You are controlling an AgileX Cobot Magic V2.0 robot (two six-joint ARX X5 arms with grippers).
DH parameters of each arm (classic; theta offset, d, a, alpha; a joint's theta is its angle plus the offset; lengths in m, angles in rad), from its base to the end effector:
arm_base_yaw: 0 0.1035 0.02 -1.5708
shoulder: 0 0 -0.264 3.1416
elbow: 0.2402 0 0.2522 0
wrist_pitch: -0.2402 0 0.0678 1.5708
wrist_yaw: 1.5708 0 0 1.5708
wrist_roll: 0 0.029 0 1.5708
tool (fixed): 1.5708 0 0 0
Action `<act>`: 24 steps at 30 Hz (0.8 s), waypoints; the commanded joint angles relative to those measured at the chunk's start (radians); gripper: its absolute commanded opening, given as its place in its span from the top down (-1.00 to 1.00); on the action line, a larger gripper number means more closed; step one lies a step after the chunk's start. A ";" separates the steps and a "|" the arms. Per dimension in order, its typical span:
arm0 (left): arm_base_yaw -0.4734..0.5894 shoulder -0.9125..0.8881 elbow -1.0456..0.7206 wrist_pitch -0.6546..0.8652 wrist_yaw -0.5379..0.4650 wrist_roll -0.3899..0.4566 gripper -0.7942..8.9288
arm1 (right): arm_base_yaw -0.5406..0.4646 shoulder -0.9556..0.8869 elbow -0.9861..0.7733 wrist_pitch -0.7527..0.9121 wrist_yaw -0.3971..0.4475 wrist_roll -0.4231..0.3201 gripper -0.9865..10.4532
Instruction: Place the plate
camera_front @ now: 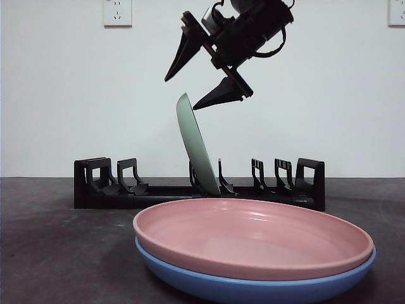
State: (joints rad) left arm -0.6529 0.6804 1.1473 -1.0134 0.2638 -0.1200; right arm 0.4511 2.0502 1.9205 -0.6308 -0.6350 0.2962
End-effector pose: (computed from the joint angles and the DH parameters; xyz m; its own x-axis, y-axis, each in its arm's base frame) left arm 0.0656 -0.0597 0.3836 0.4968 -0.7082 -0.5017 0.7085 0.6648 -0.2368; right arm 0.4051 0.2154 0.3027 0.2663 0.7881 -0.5549 -0.5245 0.6015 0.6025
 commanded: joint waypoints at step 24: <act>-0.008 0.005 0.023 -0.019 -0.006 0.000 -0.25 | 0.011 -0.017 0.058 0.042 -0.021 0.011 0.81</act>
State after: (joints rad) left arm -0.6529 0.6804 1.1473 -1.0386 0.2607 -0.1200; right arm 0.4541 2.0514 1.9366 -0.6083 -0.6434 0.3050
